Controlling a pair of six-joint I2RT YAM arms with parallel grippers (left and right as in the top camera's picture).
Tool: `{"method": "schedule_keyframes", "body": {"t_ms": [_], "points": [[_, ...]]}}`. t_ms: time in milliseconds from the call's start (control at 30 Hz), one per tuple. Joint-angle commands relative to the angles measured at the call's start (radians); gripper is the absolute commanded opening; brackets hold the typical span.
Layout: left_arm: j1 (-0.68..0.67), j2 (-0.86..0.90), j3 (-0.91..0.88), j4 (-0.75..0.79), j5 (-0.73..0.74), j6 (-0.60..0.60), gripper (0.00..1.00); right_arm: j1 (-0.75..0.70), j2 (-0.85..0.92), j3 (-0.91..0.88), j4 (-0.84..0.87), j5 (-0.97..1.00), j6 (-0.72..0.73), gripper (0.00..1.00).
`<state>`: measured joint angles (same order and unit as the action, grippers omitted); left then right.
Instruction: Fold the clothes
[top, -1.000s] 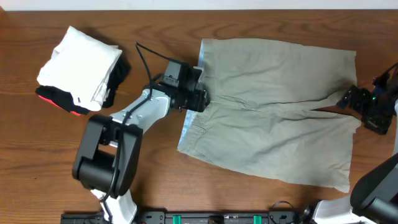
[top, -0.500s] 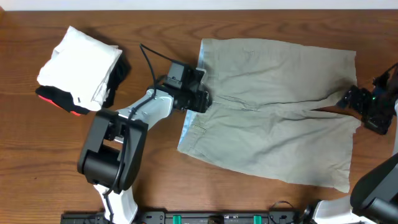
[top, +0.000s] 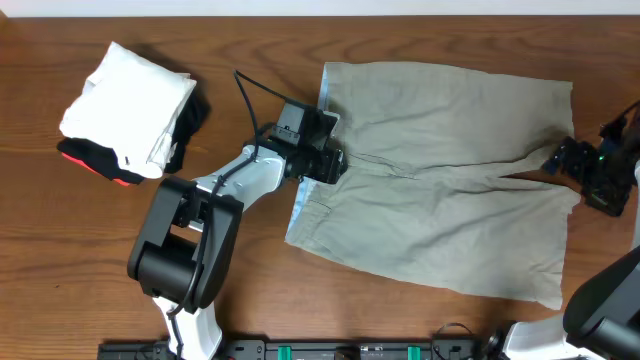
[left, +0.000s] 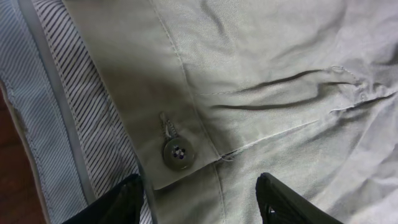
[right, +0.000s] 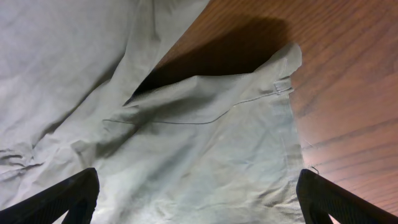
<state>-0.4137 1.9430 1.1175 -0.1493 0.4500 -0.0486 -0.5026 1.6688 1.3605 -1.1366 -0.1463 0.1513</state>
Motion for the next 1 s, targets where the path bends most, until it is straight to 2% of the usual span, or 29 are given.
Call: {"method": "schedule_keyframes", "body": {"t_ms": [0,367,967], "points": [[-0.005,0.011,0.018,0.000,0.011,-0.001,0.59,-0.005,-0.002,0.016,-0.001,-0.008,-0.011,0.99],[-0.024,0.016,0.012,-0.005,0.010,-0.001,0.59,-0.005,-0.002,0.016,-0.001,-0.008,-0.011,0.99],[-0.023,-0.003,0.022,0.005,0.010,-0.005,0.15,-0.005,-0.002,0.016,-0.001,-0.008,-0.011,0.99]]}}
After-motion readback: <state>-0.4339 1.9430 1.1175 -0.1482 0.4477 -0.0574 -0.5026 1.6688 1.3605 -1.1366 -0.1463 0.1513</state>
